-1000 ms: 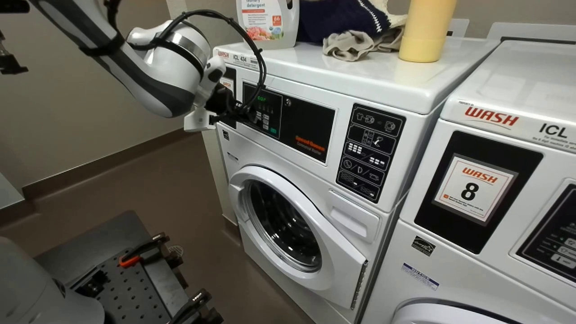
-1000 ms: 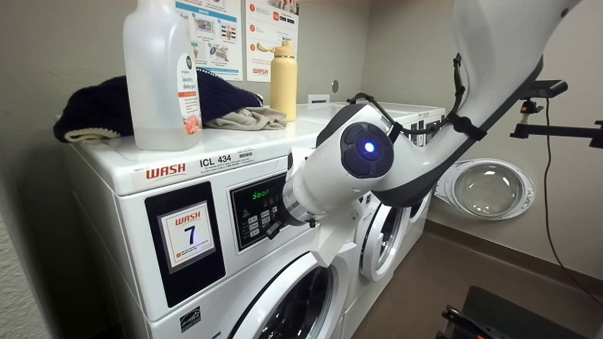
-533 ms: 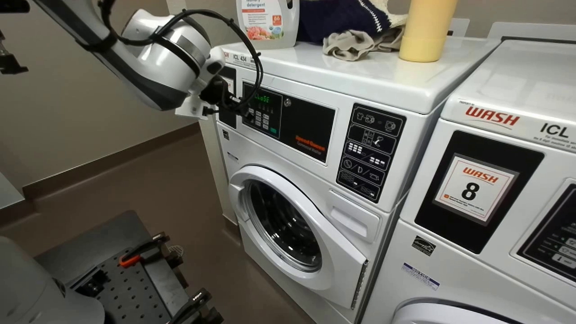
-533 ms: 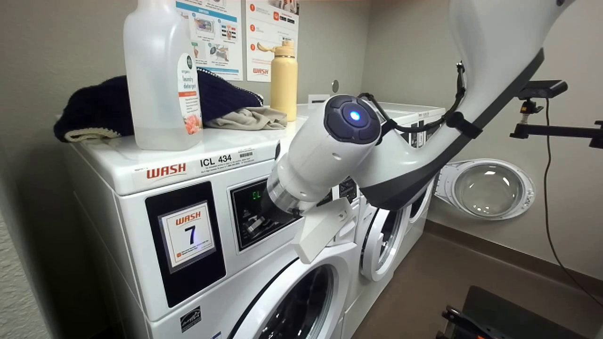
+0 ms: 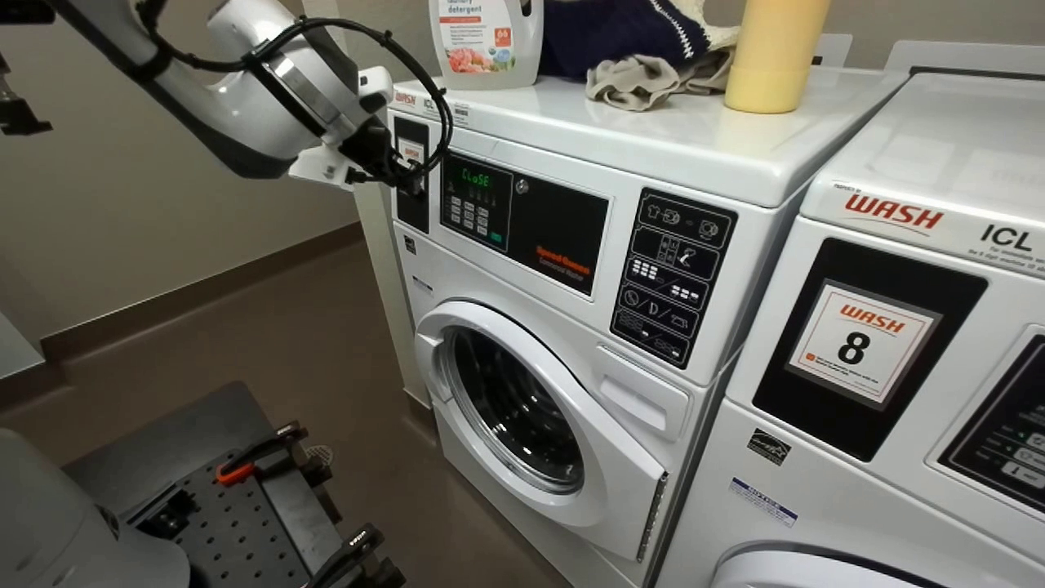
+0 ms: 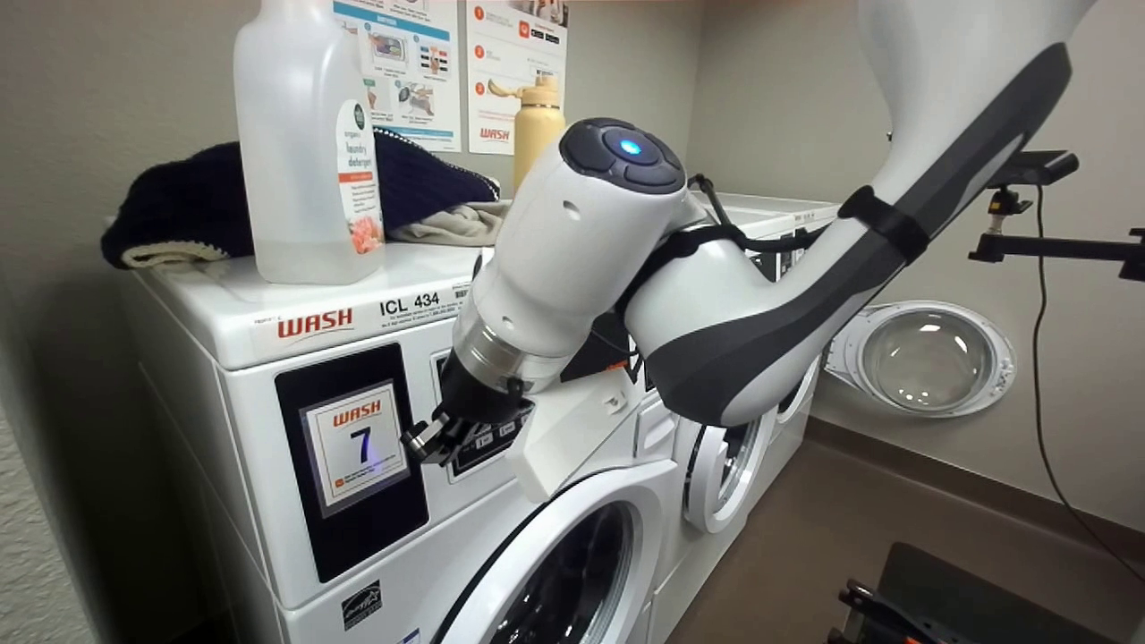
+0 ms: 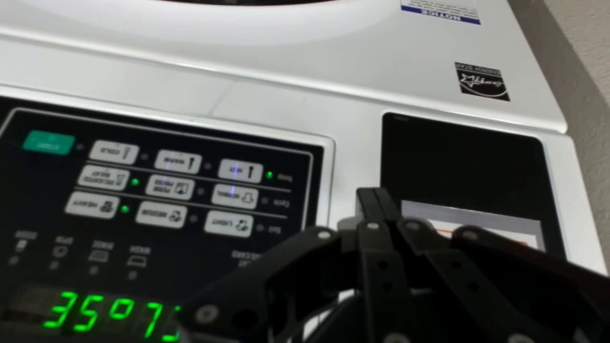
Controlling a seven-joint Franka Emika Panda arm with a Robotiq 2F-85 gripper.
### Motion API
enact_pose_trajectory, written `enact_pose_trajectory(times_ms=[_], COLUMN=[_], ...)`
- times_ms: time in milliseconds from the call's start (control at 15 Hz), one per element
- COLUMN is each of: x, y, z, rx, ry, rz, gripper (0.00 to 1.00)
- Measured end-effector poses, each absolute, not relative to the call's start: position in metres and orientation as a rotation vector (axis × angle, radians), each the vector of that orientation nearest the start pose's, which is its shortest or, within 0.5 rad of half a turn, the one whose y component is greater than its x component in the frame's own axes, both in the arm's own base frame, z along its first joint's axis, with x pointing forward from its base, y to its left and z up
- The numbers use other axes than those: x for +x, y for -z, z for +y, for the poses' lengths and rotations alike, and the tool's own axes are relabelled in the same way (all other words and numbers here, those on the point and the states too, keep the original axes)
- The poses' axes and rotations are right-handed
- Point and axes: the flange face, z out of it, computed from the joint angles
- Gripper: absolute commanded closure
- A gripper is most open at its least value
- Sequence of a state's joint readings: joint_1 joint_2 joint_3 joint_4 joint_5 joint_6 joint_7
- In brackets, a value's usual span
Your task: Press the buttons on the top left corner of the washing machine
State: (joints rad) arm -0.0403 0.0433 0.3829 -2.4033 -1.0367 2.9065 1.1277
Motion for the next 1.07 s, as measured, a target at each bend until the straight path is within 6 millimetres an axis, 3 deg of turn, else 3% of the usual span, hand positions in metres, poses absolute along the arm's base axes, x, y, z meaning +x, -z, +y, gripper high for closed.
enact_pose_trajectory(times_ms=[467,1067], x=[0.460,0.462], y=[-0.341,-0.348], z=[0.230,0.207], rx=[-3.093,-3.207], ry=[0.885,0.873], rz=[-0.251,-0.166], gripper=[1.00,1.00])
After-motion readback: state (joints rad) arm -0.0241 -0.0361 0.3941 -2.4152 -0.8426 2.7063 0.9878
